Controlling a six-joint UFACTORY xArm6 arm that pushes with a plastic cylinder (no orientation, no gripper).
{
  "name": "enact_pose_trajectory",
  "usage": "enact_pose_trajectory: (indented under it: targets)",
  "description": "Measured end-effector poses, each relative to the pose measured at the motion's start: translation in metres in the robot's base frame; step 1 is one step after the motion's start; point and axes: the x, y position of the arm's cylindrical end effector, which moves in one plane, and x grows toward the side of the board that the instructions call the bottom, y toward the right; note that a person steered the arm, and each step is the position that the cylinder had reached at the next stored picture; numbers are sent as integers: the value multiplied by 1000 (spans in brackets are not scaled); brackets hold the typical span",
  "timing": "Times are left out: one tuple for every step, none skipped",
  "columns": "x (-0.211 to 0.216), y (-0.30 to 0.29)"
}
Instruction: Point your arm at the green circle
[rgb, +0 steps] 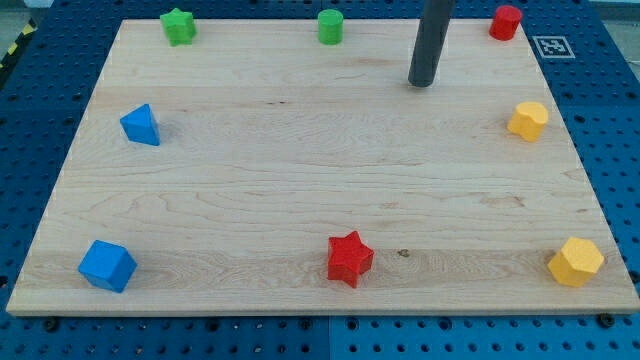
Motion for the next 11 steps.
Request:
enact_pose_trajectory:
  targets:
    - [0, 0]
    - [0, 1]
    - [0, 1]
    - [0, -2]
    - [-23, -7]
    - [-59, -7]
    - [-105, -7]
    - [-130, -9]
    - [-132, -9]
    - [-131, -10]
    - [-130, -18]
